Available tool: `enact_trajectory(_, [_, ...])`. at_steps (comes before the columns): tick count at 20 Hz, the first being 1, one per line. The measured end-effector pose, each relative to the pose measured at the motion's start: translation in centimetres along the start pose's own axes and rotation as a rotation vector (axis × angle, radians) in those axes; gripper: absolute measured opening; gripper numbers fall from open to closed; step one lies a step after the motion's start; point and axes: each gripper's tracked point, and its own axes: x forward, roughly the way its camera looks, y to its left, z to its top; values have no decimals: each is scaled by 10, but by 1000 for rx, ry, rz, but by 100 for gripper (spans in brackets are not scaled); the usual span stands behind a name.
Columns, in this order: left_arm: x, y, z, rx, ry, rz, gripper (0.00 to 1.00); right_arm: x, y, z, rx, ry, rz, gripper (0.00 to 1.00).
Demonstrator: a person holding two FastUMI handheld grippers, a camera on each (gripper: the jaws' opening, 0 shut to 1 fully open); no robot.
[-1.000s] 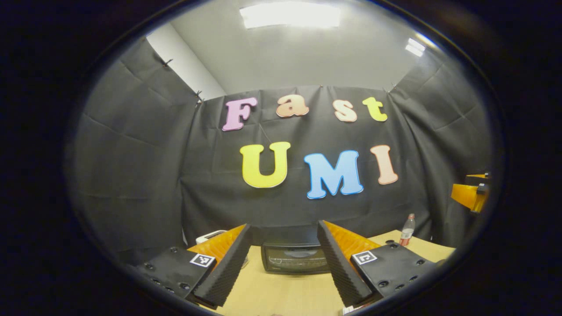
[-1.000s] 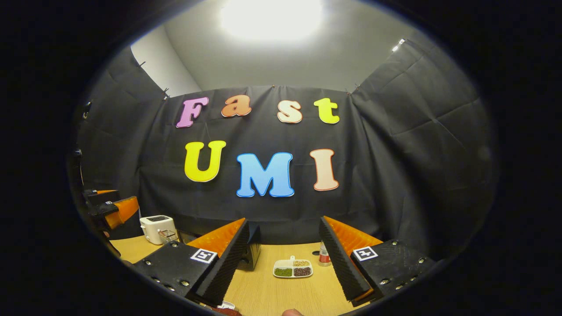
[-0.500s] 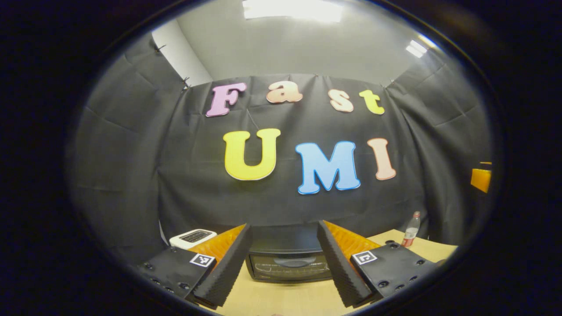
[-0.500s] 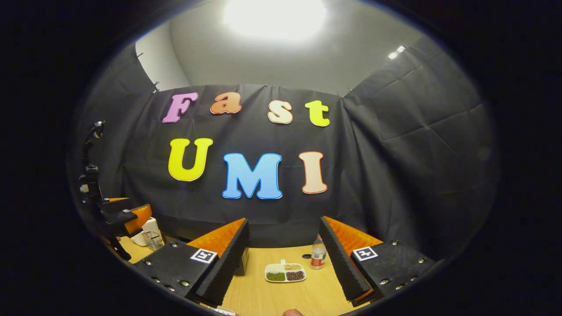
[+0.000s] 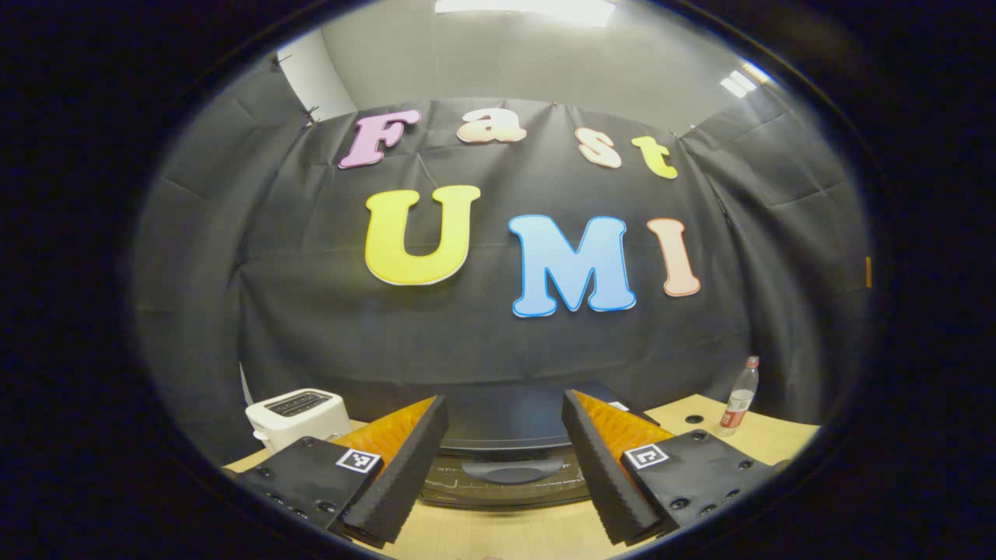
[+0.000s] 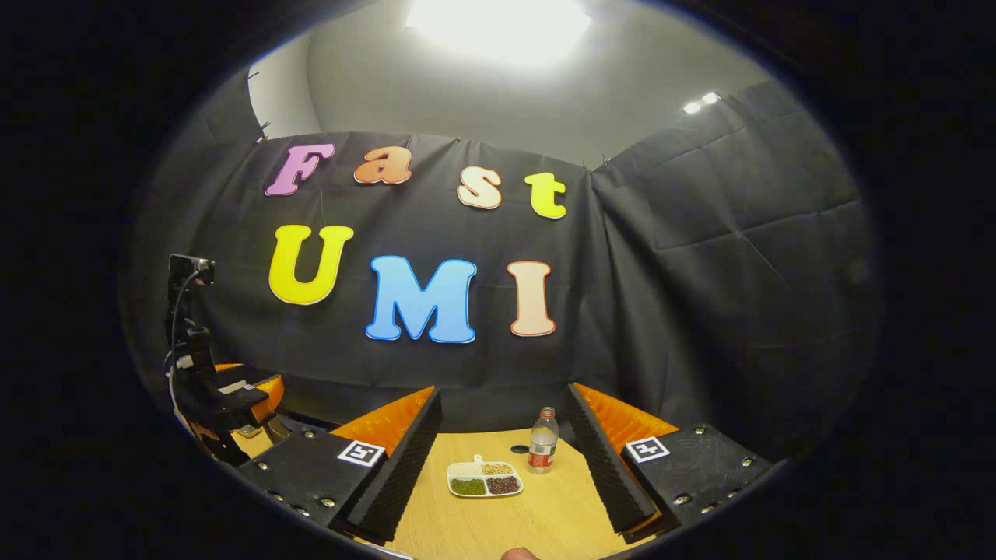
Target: Open the electric oven with the left hand, put the food in, and close the electric oven.
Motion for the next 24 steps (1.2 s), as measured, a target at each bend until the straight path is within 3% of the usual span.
enact_trajectory(5, [36,-2,-39,-16,52,-14,94,-4,-1,-6,-30,21,-45,96])
enact_trajectory(6, [43,-2,-45,-16,64,-16,98,-5,-1,-5,-34,26,-53,96])
enact_trajectory(16, [70,1,-111,24,173,-17,100,-7,-5,-10,-65,53,-83,96])
enact_trajectory(24, [61,-2,-114,11,161,-19,98,-11,-6,-10,-66,58,-74,97])
